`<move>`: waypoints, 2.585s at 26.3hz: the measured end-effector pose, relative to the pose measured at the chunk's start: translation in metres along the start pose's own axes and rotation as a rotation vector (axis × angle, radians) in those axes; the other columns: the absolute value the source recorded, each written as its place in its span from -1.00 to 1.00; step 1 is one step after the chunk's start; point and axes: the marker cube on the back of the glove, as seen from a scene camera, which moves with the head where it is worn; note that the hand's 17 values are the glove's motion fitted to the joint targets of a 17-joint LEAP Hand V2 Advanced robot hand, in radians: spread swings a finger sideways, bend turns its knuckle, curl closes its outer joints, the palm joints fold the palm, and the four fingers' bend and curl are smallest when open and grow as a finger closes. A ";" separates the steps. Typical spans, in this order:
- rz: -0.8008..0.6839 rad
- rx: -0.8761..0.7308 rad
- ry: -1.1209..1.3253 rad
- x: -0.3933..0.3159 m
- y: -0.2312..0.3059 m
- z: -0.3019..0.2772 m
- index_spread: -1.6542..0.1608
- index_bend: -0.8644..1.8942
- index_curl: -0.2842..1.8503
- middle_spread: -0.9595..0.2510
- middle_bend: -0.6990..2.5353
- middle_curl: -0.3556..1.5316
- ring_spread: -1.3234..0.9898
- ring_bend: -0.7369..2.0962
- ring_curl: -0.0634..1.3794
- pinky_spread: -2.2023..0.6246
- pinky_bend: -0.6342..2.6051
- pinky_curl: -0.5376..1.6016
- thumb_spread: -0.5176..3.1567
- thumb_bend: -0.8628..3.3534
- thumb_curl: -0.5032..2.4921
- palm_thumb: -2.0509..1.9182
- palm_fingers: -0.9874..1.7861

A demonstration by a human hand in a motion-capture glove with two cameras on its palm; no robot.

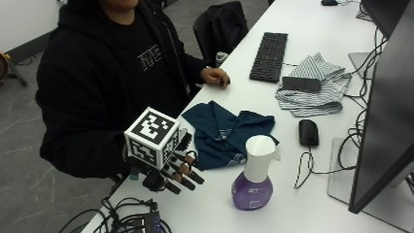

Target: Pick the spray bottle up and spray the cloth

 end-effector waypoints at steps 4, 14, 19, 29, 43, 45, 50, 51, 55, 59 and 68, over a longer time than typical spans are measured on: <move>0.042 0.015 -0.034 0.025 -0.017 -0.025 0.41 -0.27 -0.54 0.56 -0.44 -0.34 0.09 -0.21 -0.58 0.67 -0.34 -0.23 -0.13 -0.58 -0.52 0.27 -0.12; 0.005 0.074 -0.302 0.043 -0.095 -0.052 0.42 -0.29 -0.54 0.51 -0.41 -0.30 0.06 -0.15 -0.53 0.67 -0.35 -0.22 -0.12 -0.59 -0.50 0.29 0.00; -0.060 0.120 -0.483 0.033 -0.135 -0.067 0.41 -0.31 -0.55 0.49 -0.39 -0.28 0.05 -0.12 -0.50 0.67 -0.36 -0.21 -0.12 -0.60 -0.49 0.30 0.04; -0.166 0.199 -0.911 0.007 -0.180 -0.059 0.43 -0.24 -0.53 0.39 -0.38 -0.25 0.01 -0.10 -0.47 0.62 -0.38 -0.21 -0.17 -0.59 -0.45 0.35 0.20; -0.221 0.450 -1.239 -0.013 -0.216 -0.055 0.46 -0.24 -0.43 0.25 -0.38 -0.22 -0.07 -0.14 -0.45 0.50 -0.44 -0.20 -0.32 -0.58 -0.36 0.49 0.54; -0.219 0.480 -1.266 -0.013 -0.220 -0.054 0.47 -0.27 -0.42 0.20 -0.33 -0.19 -0.07 -0.14 -0.42 0.47 -0.41 -0.19 -0.37 -0.58 -0.34 0.50 0.61; -0.228 0.524 -1.263 -0.014 -0.222 -0.055 0.46 -0.27 -0.42 0.19 -0.29 -0.14 -0.07 -0.09 -0.37 0.39 -0.36 -0.16 -0.46 -0.60 -0.30 0.52 0.68; -0.235 0.525 -1.258 -0.014 -0.222 -0.055 0.46 -0.27 -0.42 0.19 -0.28 -0.14 -0.07 -0.09 -0.36 0.37 -0.36 -0.16 -0.47 -0.60 -0.30 0.52 0.69; -0.273 0.501 -1.178 -0.012 -0.213 -0.063 0.47 -0.20 -0.38 0.19 -0.26 -0.12 -0.07 -0.08 -0.34 0.35 -0.37 -0.15 -0.52 -0.61 -0.28 0.51 0.72; -0.336 0.427 -0.950 -0.017 -0.192 -0.086 0.47 -0.18 -0.35 0.19 -0.25 -0.10 -0.07 -0.07 -0.33 0.34 -0.36 -0.15 -0.55 -0.61 -0.26 0.51 0.72; -0.342 0.246 -0.447 -0.058 -0.147 -0.119 0.48 -0.18 -0.31 0.20 -0.23 -0.09 -0.07 -0.06 -0.30 0.33 -0.34 -0.14 -0.59 -0.61 -0.23 0.51 0.71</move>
